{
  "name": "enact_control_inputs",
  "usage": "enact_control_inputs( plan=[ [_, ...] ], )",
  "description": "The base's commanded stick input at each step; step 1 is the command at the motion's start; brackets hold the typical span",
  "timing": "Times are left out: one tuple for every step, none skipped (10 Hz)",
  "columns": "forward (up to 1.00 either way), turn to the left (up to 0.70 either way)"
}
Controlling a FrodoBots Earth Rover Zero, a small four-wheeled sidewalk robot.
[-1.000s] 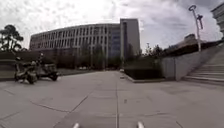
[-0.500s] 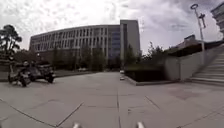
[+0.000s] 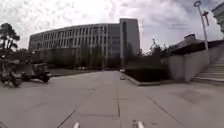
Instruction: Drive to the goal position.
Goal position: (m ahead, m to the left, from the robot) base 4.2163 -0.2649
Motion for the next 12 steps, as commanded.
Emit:
enact_control_inputs(
  plan=[
    [0.70, 0.00],
    [0.70, 0.00],
    [0.70, 0.00],
    [0.70, 0.00],
    [0.70, 0.00],
    [0.70, 0.00],
    [0.70, 0.00],
    [0.70, 0.00],
    [0.70, 0.02],
    [0.70, 0.05],
    [0.70, 0.14],
    [0.70, 0.14]
  ],
)
